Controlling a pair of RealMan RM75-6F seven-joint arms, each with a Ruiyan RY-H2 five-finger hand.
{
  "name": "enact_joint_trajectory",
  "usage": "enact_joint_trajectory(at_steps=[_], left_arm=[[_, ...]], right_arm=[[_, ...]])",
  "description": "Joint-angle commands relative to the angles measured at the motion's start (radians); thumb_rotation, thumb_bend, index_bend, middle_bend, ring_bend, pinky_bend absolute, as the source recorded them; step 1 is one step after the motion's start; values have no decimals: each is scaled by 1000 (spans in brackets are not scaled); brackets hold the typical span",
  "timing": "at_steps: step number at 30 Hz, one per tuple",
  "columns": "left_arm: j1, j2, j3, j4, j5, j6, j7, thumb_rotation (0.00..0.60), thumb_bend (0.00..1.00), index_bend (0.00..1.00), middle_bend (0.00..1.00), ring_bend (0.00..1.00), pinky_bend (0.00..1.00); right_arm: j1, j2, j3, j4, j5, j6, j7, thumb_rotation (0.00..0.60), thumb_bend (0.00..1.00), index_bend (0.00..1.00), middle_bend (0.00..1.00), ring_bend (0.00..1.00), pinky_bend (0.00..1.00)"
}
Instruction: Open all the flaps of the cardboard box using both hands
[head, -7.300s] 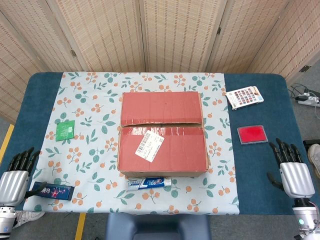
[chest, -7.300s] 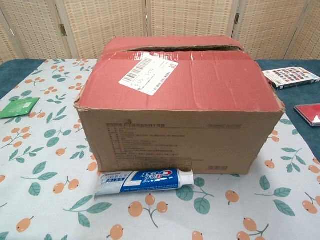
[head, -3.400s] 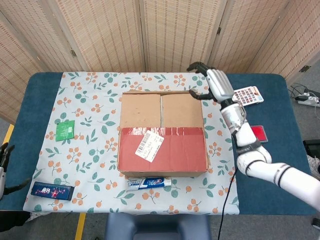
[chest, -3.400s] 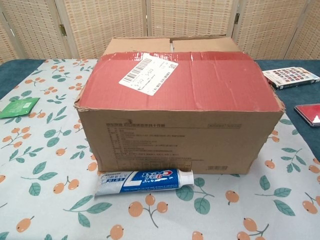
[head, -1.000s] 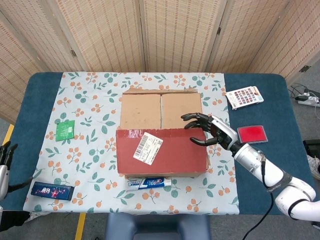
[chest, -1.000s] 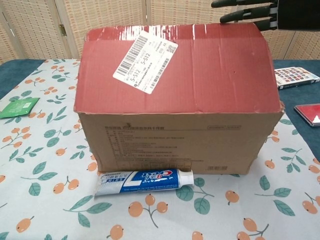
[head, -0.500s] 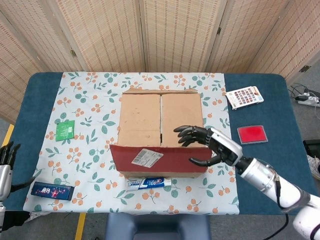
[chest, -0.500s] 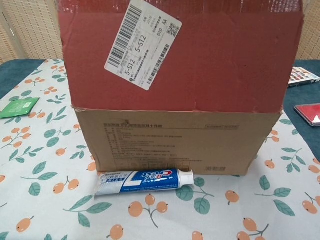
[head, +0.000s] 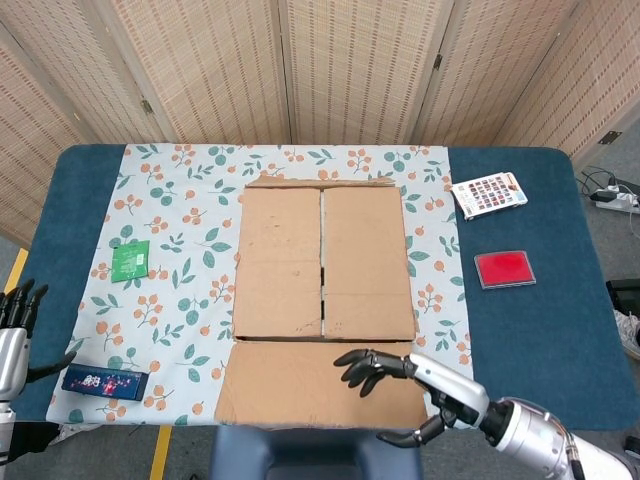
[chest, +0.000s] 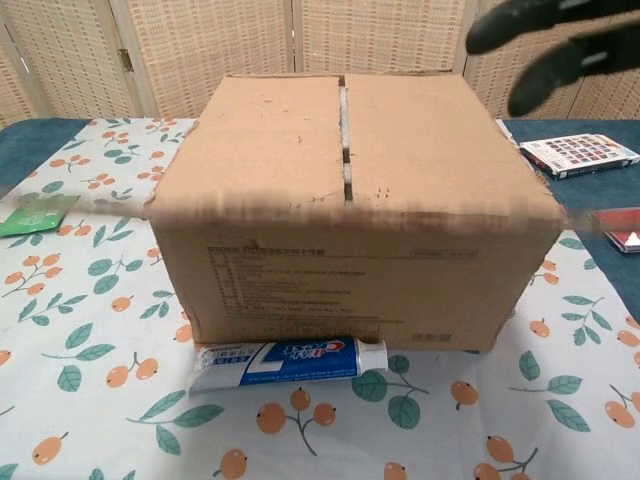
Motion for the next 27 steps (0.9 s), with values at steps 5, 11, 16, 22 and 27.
enact_joint_trajectory(at_steps=[5, 11, 16, 22, 27], left_arm=[[5, 2, 2, -4, -1, 6, -3, 600, 125, 101, 58, 59, 55], [4, 5, 2, -3, -4, 0, -10, 600, 126, 106, 57, 59, 55], [4, 12, 6, -2, -2, -7, -21, 600, 128, 124, 58, 58, 50], [14, 24, 6, 1, -2, 5, -39, 600, 326, 166, 61, 49, 13], [16, 30, 6, 9, -9, -2, -58, 600, 436, 169, 69, 48, 6]], right_arm=[[-47, 1, -44, 8, 8, 82, -179, 600, 339, 230, 161, 256, 305], [64, -144, 160, 145, 291, -19, -682, 509, 339, 312, 185, 214, 177], [173, -279, 248, 246, 437, -117, -979, 435, 344, 449, 227, 207, 126], [334, -441, 302, 403, 592, -263, -1287, 325, 421, 576, 213, 163, 16], [424, -524, 311, 495, 675, -311, -1484, 322, 452, 619, 198, 134, 0]])
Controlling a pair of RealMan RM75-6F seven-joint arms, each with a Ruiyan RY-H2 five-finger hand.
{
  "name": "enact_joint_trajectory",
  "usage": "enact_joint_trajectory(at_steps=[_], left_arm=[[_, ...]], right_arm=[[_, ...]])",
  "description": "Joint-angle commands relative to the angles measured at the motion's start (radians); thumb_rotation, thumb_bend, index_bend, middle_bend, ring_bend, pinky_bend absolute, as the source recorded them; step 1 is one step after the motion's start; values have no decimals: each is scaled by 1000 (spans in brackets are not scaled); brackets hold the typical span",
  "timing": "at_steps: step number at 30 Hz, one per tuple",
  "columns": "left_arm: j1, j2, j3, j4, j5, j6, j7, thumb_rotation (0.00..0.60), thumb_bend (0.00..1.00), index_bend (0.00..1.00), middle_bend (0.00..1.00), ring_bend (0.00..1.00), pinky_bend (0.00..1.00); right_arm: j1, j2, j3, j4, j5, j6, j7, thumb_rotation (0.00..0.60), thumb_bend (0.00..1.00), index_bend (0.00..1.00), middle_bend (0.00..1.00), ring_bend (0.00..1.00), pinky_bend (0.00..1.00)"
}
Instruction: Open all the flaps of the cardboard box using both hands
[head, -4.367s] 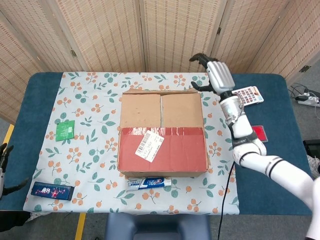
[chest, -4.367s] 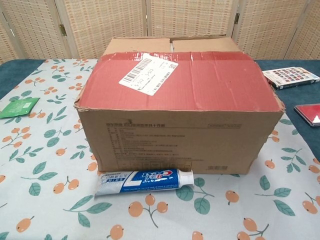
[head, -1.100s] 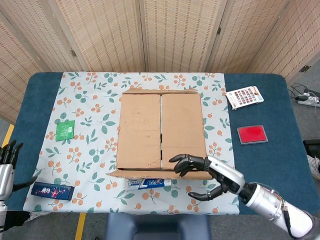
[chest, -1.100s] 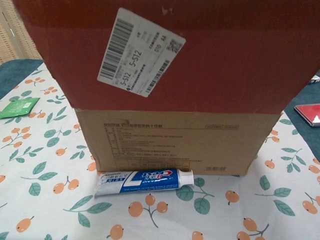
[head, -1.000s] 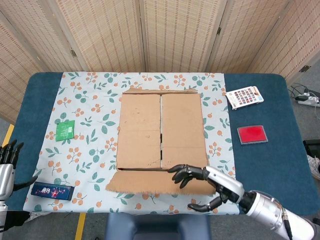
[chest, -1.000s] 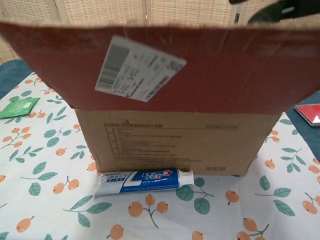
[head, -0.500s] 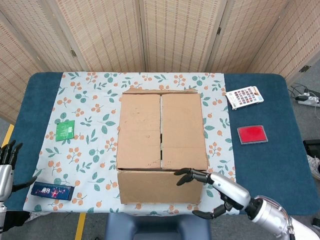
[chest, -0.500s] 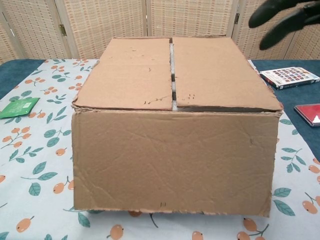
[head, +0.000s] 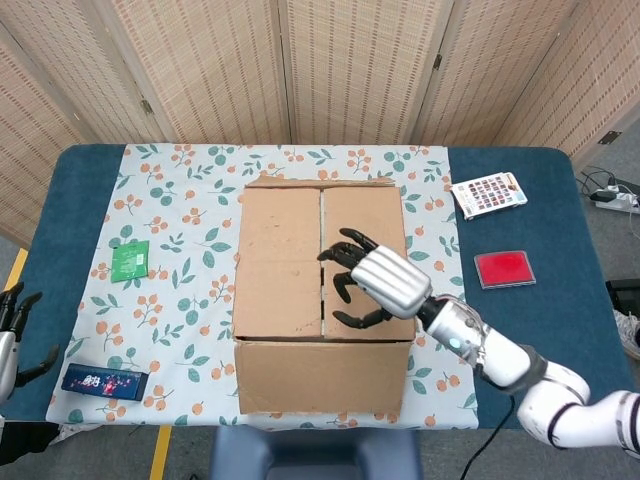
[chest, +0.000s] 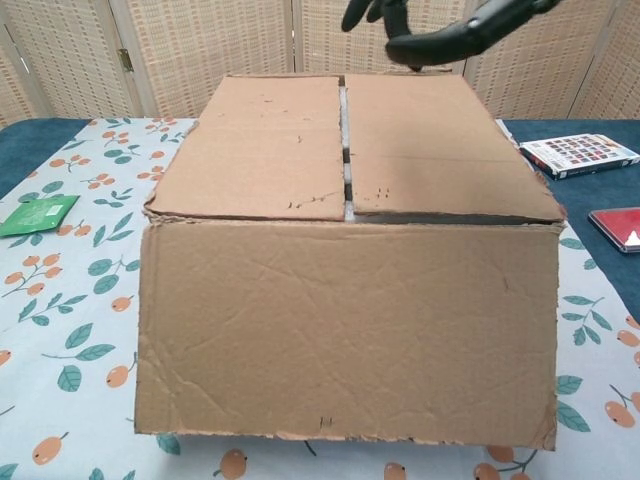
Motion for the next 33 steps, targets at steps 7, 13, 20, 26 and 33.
enact_joint_trajectory(at_steps=[7, 13, 20, 26, 33], left_arm=[[6, 12, -5, 4, -8, 2, -33, 600, 463, 170, 71, 48, 2], [5, 15, -9, 18, -13, -5, -57, 600, 468, 159, 71, 48, 2], [2, 22, -4, 28, -2, -13, -73, 600, 470, 100, 71, 48, 2], [2, 21, -4, 34, -1, -12, -78, 600, 478, 61, 71, 48, 2], [3, 18, -4, 32, 6, -3, -74, 600, 478, 47, 71, 47, 2]], right_arm=[[194, -231, 24, 223, 174, -99, -328, 322, 453, 625, 183, 116, 0], [234, -302, -4, 296, 211, -118, -378, 322, 454, 625, 168, 89, 0], [262, -338, -22, 349, 254, -154, -358, 323, 454, 624, 146, 58, 0], [268, -329, -30, 344, 269, -147, -362, 321, 454, 639, 130, 45, 0], [268, -302, -59, 329, 306, -149, -401, 320, 454, 689, 122, 31, 0]])
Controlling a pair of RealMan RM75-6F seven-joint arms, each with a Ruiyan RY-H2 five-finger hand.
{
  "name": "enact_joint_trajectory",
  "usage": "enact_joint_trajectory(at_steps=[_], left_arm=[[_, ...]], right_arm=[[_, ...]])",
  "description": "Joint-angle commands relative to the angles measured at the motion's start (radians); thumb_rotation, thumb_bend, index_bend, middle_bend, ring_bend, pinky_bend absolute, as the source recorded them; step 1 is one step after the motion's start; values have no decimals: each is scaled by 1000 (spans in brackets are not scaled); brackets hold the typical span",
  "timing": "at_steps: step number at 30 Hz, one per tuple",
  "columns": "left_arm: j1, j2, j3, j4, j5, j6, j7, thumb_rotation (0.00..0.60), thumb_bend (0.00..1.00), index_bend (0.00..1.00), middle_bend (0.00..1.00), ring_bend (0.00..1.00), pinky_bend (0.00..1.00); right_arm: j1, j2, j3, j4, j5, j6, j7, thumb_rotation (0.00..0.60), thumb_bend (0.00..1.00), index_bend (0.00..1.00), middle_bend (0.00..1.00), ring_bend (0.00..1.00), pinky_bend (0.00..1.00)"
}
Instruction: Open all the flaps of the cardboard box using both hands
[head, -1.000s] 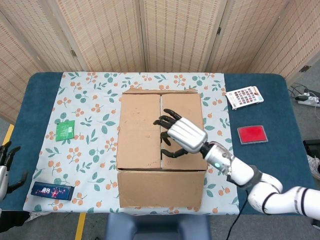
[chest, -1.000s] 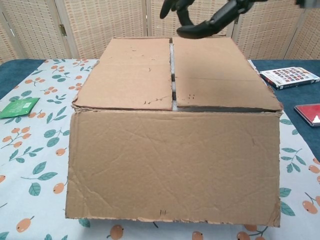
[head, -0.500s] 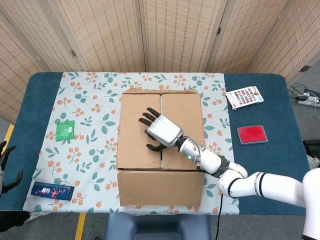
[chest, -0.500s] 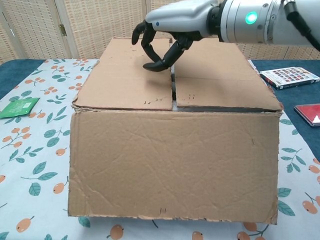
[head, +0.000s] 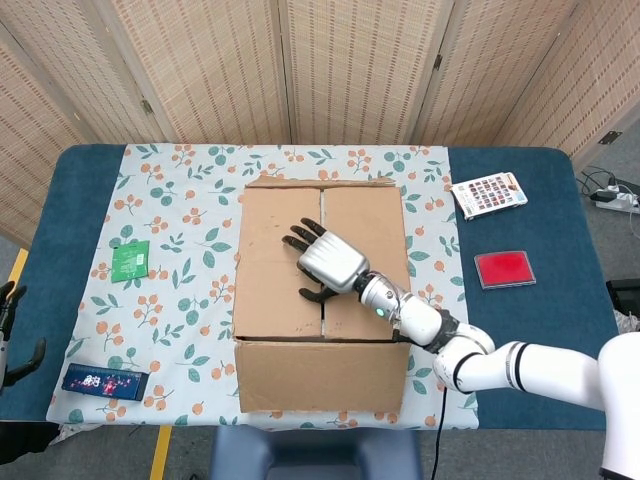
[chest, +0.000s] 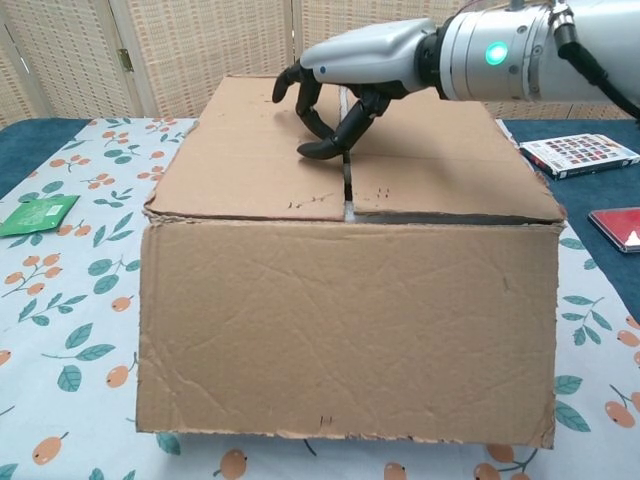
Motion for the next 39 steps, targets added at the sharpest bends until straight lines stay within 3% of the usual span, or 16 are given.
enact_joint_trajectory(at_steps=[1, 8, 20, 29, 36, 39], left_arm=[[0, -1, -1, 0, 2, 2, 0, 600, 480, 42, 70, 40, 2], [-6, -5, 0, 8, -1, -10, -4, 600, 487, 11, 36, 2, 1], [-12, -14, 2, 8, -3, -20, 15, 600, 487, 5, 36, 1, 1], [-19, -20, 6, 6, -8, -38, 31, 600, 488, 4, 36, 1, 1], [-23, -28, 5, 5, -14, -42, 51, 600, 488, 6, 36, 3, 1], [-26, -33, 6, 6, -11, -43, 61, 600, 488, 7, 36, 4, 1]], right_arm=[[0, 17, -14, -9, 18, -4, -17, 321, 454, 692, 121, 28, 0], [3, 66, -39, -55, 80, 5, -81, 321, 454, 702, 105, 12, 0], [-46, 217, -35, -200, 69, 113, -105, 318, 454, 709, 105, 6, 0], [-151, 452, -47, -417, 62, 249, -166, 319, 454, 709, 105, 4, 0], [-301, 681, -106, -600, 43, 410, -292, 317, 454, 708, 105, 2, 0], [-384, 738, -138, -654, 17, 505, -334, 318, 454, 709, 105, 8, 0]])
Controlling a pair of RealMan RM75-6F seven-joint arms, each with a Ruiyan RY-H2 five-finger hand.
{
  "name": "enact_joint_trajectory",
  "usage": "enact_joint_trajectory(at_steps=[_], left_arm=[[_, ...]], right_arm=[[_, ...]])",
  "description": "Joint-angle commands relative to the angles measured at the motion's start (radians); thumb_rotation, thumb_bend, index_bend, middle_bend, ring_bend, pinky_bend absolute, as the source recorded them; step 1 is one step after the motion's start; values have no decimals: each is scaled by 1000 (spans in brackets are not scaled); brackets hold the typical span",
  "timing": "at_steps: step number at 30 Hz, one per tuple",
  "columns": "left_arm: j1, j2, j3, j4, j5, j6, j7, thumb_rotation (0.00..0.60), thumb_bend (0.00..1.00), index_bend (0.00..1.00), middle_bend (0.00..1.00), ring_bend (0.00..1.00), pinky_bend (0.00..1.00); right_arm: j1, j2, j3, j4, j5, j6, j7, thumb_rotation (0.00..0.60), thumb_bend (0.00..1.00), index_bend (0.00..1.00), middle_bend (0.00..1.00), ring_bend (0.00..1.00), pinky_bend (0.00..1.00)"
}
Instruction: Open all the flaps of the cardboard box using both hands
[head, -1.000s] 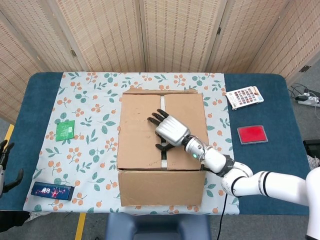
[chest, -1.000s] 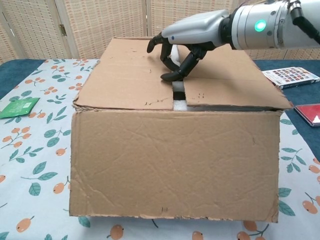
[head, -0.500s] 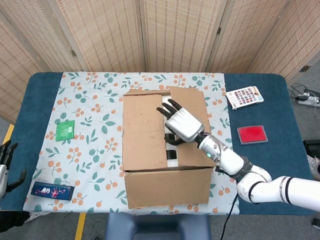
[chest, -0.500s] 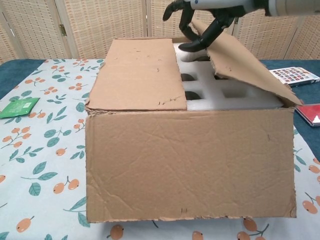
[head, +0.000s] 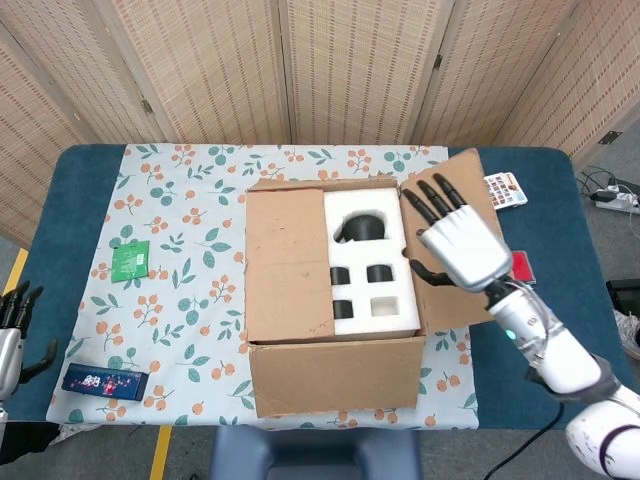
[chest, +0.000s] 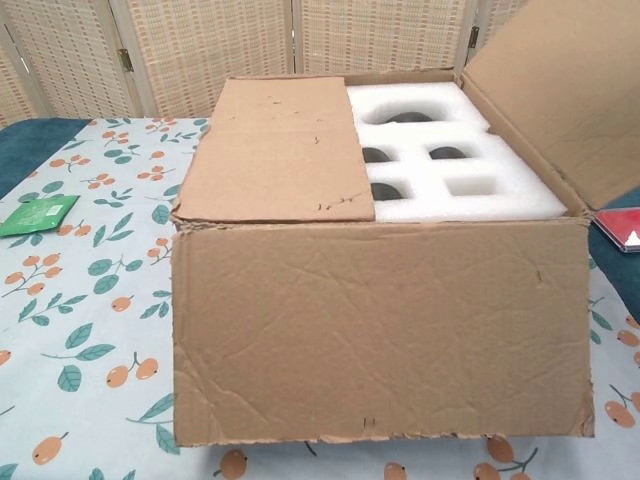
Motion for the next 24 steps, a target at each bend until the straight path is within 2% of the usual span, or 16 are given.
enact_joint_trajectory(at_steps=[1, 3, 6, 11, 14, 17, 20, 21, 24], left_arm=[[-3, -5, 2, 0, 3, -2, 9, 600, 488, 7, 36, 4, 1], [-5, -9, 3, 0, 4, -5, 17, 600, 488, 8, 36, 5, 1], [-9, -16, 5, 2, 13, -3, 29, 600, 489, 12, 36, 8, 1], [-15, -26, 13, 14, 50, 10, 20, 600, 491, 71, 36, 21, 3], [-20, -31, 19, 16, 97, 34, -1, 600, 462, 116, 37, 35, 24], [-42, -18, 38, -11, 162, 26, -23, 600, 430, 156, 42, 36, 38], [-89, 29, 48, -96, 235, -14, 9, 600, 434, 186, 45, 28, 38], [-103, 39, 48, -123, 254, -25, 25, 600, 480, 213, 50, 24, 34], [-158, 61, 36, -203, 282, -81, 60, 600, 737, 302, 86, 21, 26]], right_arm=[[-144, 96, -61, -98, -46, 156, -73, 317, 453, 709, 105, 9, 0], [-207, 116, -84, -114, -80, 216, -61, 316, 453, 709, 105, 9, 0], [-318, 129, -110, -113, -177, 331, 46, 317, 454, 695, 97, 7, 0], [-455, 114, -133, -21, -346, 484, 280, 310, 454, 520, 65, 25, 0], [-544, 39, -149, 69, -433, 603, 352, 310, 453, 393, 25, 25, 0], [-635, -84, -160, 190, -478, 723, 380, 313, 454, 364, 17, 20, 0], [-710, -204, -173, 311, -487, 788, 419, 315, 454, 359, 17, 17, 0], [-726, -229, -175, 340, -484, 797, 435, 316, 454, 359, 17, 16, 0], [-764, -288, -187, 412, -469, 793, 503, 326, 454, 359, 17, 10, 0]])
